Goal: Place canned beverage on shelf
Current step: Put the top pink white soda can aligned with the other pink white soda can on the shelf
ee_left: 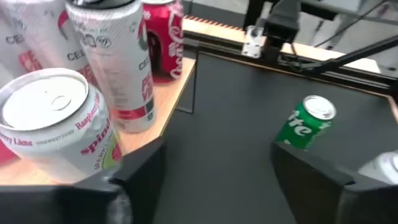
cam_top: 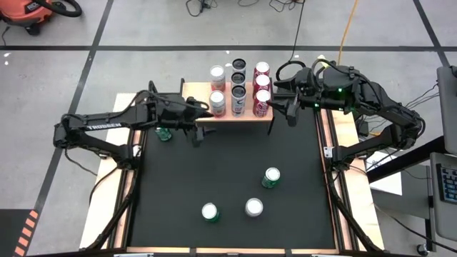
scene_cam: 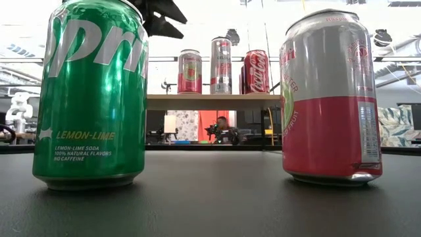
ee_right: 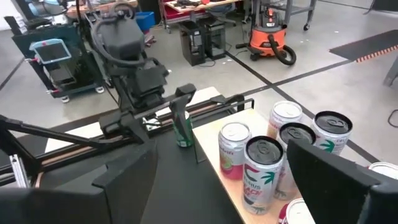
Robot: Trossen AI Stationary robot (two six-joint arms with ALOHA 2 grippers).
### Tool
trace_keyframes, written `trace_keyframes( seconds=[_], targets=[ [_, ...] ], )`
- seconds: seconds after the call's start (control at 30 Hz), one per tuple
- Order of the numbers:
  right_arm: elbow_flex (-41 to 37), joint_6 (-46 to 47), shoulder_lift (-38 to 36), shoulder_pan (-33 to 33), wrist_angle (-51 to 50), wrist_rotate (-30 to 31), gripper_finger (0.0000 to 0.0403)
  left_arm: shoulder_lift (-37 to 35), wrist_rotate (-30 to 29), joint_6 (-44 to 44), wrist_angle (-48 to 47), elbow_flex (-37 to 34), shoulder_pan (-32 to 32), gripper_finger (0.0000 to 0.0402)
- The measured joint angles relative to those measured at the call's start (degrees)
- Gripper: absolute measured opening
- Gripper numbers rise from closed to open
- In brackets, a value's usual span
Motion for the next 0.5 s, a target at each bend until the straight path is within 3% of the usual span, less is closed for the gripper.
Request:
trace_keyframes(
  seconds=[0.27, 0.5],
  targets=[
    [0.0, 0.6, 0.8, 0.0, 0.2, 0.0, 0.0331, 3.8, -6.2, -9.4, 0.4, 0.0, -1.4, 0.0116],
    [0.0, 0.6, 0.9, 0.0, 0.4, 0.0, 0.0331, 7.2, -6.8, -3.2, 0.6, 0.0, -1.4, 0.0029]
  ],
)
